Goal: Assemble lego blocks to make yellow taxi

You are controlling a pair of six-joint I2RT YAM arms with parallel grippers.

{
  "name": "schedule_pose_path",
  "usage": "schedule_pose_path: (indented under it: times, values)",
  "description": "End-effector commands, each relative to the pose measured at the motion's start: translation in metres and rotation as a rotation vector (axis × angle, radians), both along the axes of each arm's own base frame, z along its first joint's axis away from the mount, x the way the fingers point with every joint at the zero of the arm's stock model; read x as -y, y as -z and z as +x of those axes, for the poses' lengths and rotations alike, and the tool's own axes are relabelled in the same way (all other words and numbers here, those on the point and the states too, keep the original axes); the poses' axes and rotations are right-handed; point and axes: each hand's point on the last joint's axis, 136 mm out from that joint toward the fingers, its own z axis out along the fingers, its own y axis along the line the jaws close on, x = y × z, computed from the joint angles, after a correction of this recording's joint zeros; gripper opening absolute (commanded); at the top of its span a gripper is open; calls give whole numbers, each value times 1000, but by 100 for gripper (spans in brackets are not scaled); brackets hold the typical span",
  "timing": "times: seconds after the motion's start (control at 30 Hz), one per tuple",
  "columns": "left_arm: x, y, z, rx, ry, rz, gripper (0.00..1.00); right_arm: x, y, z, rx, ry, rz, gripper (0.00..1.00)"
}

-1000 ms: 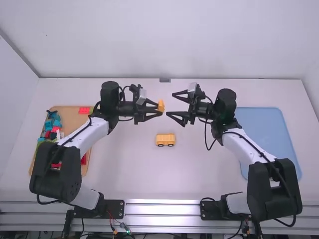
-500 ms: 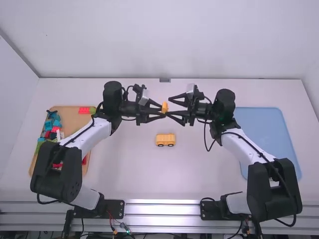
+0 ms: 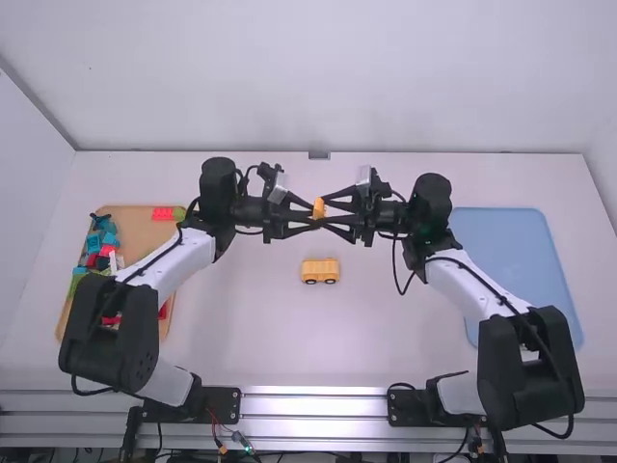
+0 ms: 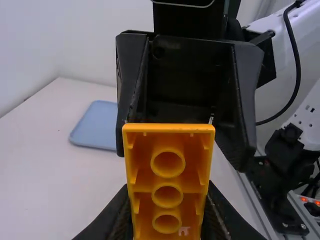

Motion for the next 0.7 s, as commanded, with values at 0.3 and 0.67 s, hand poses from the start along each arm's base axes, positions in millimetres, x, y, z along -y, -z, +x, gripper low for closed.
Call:
schedule_pose_path:
  times: [0.3,0.67]
  values:
    - [3,4,-5,-15,23,1,2,-4,-19,-4,55,-16,14,43]
    - [4,4,-6,-14,27,1,2,-5,-17,-3,46,-8,12,38]
